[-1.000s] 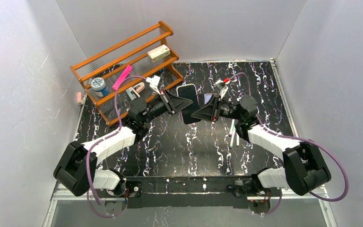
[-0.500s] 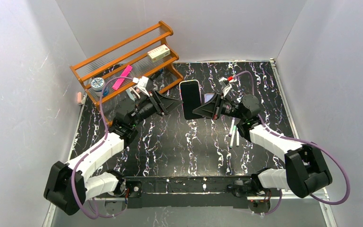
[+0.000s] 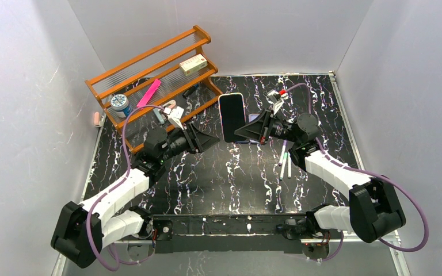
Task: Take the phone out of the phone case
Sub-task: Remove the phone case from the phone.
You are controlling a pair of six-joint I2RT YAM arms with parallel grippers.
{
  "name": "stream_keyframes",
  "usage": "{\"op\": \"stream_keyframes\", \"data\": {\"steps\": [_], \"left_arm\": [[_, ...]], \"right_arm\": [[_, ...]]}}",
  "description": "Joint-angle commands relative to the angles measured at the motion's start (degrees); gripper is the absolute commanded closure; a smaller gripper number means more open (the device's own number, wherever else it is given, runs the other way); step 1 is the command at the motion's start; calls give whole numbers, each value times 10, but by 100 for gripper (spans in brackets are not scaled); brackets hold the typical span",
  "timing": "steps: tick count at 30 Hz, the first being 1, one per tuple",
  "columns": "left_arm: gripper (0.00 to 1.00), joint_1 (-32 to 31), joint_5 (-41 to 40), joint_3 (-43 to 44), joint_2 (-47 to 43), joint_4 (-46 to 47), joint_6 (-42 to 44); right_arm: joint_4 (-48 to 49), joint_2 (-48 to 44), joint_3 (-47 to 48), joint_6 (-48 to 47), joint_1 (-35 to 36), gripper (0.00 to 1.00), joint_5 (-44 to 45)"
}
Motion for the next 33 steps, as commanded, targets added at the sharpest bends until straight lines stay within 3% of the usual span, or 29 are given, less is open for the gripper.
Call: {"op": "stream_keyframes", "data": {"steps": [1, 10, 33], "left_arm": [[42, -1, 18, -10, -18, -3, 8], [34, -30, 28, -3, -4, 22, 6], [33, -50, 28, 29, 32, 64, -3]], "right_arm": [[61, -22, 38, 10, -2, 99, 6], [81, -13, 37, 24, -2, 99, 3], [86, -24, 20, 31, -2, 99, -1]]}}
